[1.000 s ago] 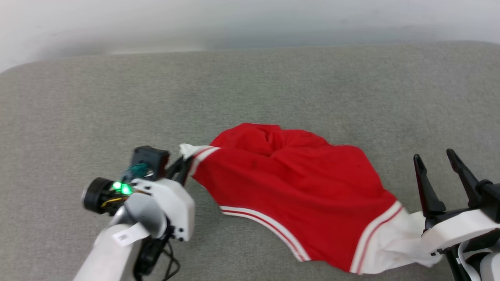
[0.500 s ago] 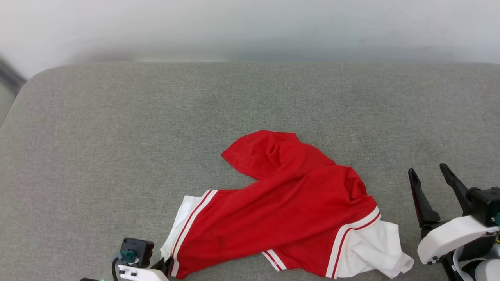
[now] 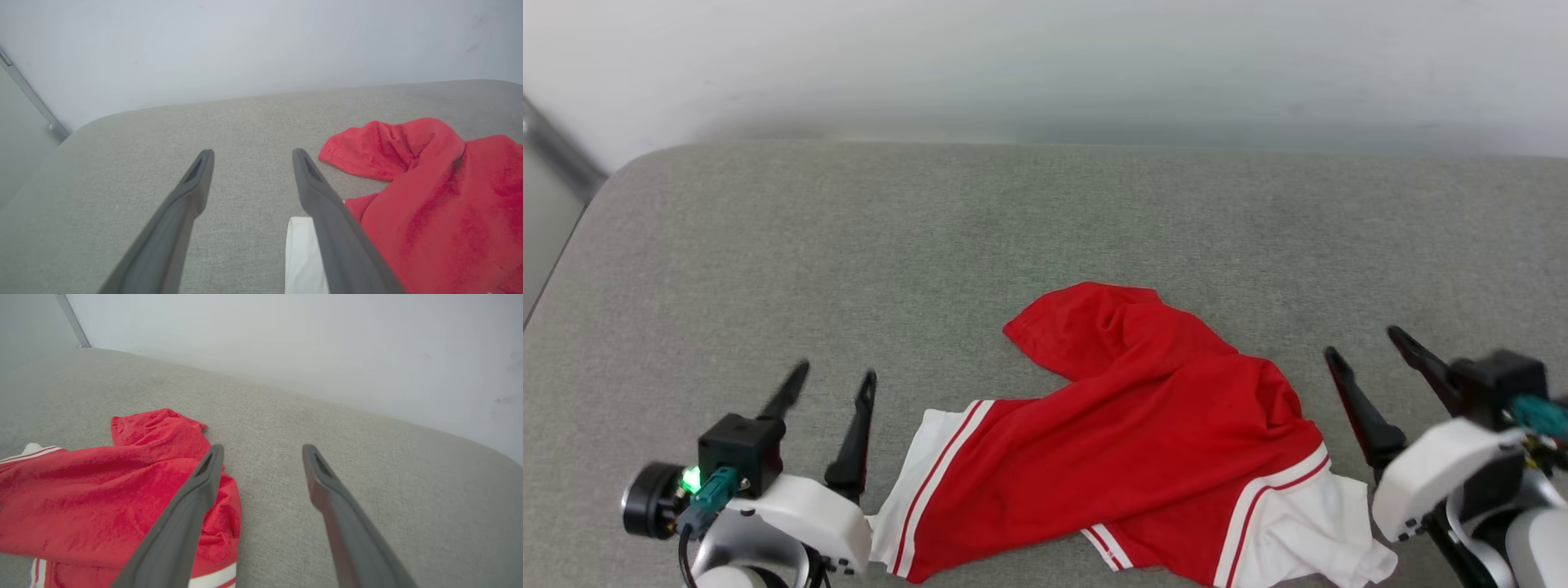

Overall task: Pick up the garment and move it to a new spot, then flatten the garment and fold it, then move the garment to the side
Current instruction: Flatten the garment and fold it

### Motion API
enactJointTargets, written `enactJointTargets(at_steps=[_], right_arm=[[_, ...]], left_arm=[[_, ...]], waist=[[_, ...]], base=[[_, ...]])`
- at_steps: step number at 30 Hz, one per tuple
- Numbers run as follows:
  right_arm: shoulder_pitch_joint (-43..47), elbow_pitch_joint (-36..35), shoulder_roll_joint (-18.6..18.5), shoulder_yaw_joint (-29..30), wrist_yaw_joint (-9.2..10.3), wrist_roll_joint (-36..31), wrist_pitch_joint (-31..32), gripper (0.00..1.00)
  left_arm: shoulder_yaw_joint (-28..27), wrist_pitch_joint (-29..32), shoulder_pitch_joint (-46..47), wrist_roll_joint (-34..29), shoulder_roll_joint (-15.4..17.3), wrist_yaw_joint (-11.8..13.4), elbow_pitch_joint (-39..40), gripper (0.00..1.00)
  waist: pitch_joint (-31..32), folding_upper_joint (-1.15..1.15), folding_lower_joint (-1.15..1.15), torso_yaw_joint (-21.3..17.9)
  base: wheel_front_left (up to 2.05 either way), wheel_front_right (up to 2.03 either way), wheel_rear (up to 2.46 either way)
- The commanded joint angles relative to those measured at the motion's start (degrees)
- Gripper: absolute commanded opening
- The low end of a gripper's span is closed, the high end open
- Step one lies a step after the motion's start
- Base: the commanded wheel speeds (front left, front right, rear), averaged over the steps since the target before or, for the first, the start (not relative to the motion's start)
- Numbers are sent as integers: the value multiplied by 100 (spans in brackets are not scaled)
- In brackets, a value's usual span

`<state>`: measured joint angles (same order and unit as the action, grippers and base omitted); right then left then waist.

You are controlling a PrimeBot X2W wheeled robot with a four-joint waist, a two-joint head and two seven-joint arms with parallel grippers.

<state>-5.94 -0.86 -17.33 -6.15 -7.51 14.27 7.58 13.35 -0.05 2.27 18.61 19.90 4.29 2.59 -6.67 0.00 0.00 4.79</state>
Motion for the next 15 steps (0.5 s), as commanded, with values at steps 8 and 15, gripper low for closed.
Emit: enactJointTargets(at_steps=[8,15], right_arm=[[-1125,-395,-907,-1312,4,857,2267,100],[-2168,526,-1018,-2130,4,1170,3647,100]], left_arm=[[160,-1097,350,-376,-99,-56,115,100],[456,-1373,597,-480,-365,-181,-38,100]], waist=[[-199,0,0,337],[-539,0,0,820]], base=[[0,0,0],[0,0,0]])
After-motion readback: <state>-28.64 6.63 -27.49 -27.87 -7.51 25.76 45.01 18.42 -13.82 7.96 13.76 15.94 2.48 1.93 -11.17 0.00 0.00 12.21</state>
